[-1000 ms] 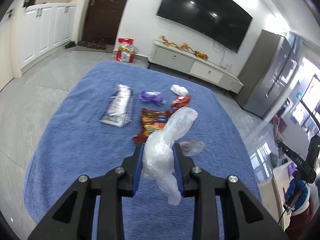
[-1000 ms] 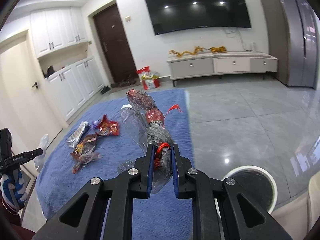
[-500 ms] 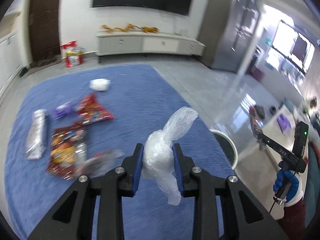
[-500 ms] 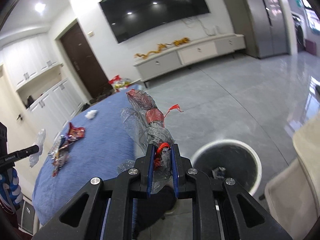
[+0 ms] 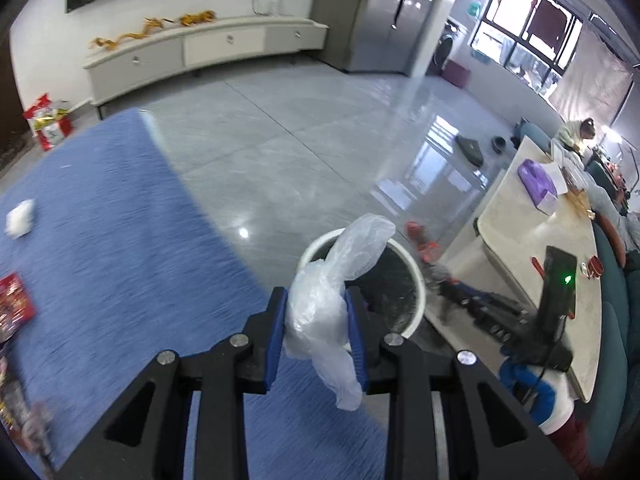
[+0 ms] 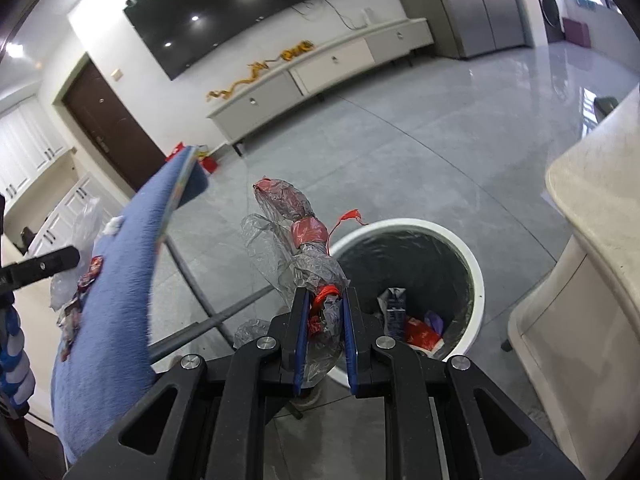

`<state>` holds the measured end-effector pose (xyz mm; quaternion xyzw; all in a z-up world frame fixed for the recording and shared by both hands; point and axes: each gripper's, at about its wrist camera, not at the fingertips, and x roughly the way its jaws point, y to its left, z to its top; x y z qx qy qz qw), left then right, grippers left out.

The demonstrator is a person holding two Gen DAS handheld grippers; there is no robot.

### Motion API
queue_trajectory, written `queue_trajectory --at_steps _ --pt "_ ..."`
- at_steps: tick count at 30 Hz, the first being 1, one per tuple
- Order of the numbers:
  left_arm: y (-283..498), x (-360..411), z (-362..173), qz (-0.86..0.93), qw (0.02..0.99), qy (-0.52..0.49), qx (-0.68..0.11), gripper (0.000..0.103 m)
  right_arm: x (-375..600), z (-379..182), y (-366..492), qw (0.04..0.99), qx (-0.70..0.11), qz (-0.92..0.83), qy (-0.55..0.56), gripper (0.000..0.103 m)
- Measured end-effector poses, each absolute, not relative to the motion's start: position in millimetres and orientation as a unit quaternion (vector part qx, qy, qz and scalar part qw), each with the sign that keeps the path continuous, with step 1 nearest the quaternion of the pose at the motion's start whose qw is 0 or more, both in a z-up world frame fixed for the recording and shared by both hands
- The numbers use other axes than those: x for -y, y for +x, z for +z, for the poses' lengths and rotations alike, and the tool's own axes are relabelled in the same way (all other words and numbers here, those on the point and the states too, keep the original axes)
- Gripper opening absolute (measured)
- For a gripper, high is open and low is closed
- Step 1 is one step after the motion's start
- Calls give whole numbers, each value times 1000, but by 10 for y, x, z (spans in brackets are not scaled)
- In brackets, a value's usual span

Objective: Collect trash
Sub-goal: 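Carry both held clear bags toward the white trash bin, then open both tools above the bin to drop the clear bags, then move both open tools back over the wrappers on the rug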

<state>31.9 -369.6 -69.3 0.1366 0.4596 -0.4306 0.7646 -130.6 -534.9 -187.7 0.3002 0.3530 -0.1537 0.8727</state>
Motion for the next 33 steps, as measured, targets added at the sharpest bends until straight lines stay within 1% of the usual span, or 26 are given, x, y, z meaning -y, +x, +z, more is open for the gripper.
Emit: queue_trajectory --at_steps 8,15,17,18,19,20,21,27,33 --pt "394 4469 -1045 -442 737 146 -489 28 5604 -2162 -1087 859 -376 -176 298 18" --pt "495 4789 -1226 -438 732 140 -502 29 5698 -2289 -930 853 -396 -183 287 19" --pt "537 4864 -1280 -439 727 132 -511 31 5715 -2329 -895 850 -403 -188 283 20" --pt "552 4890 -1306 -439 724 127 -516 35 5723 -2349 -876 848 -406 -191 282 20" --pt "572 4911 -1330 -440 721 122 -522 38 5732 -2371 -862 847 -409 -193 281 21" --pt "583 4930 -1348 -441 719 117 -525 45 5749 -2395 -855 845 -411 -196 280 27" --pt "592 4939 -1359 -442 718 113 -526 48 5751 -2403 -860 844 -412 -199 281 33" --pt "547 4853 -1315 -450 716 112 -522 49 5725 -2404 -941 839 -416 -208 283 36" --pt "455 4536 -1088 -451 738 113 -489 49 5665 -2218 -1066 844 -407 -211 278 39"
